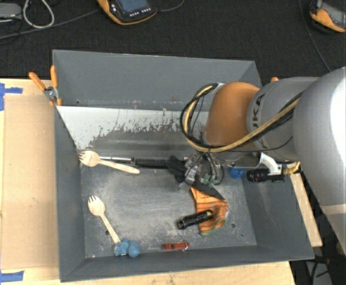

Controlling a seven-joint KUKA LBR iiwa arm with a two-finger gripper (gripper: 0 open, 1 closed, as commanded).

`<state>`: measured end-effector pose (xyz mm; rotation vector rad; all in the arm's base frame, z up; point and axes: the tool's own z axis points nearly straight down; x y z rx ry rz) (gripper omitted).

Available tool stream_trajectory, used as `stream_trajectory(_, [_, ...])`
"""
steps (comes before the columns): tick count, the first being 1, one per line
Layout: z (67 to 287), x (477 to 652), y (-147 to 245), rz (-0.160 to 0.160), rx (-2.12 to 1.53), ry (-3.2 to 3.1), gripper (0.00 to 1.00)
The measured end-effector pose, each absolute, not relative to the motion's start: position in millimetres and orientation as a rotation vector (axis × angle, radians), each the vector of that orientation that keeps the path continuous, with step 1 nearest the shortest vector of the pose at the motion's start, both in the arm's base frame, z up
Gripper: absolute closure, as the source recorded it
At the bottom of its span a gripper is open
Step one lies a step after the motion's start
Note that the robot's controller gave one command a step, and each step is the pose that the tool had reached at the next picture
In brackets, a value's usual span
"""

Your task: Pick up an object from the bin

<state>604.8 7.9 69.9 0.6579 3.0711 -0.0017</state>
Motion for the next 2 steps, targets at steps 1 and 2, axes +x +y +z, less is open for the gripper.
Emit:
stream_trajectory(1, [69.9,604.8,7.9,-0.002,0.658,3.071,1.00])
stream_trajectory(2, [69.9,604.8,7.9,-0.002,0.659,3.071,1.00])
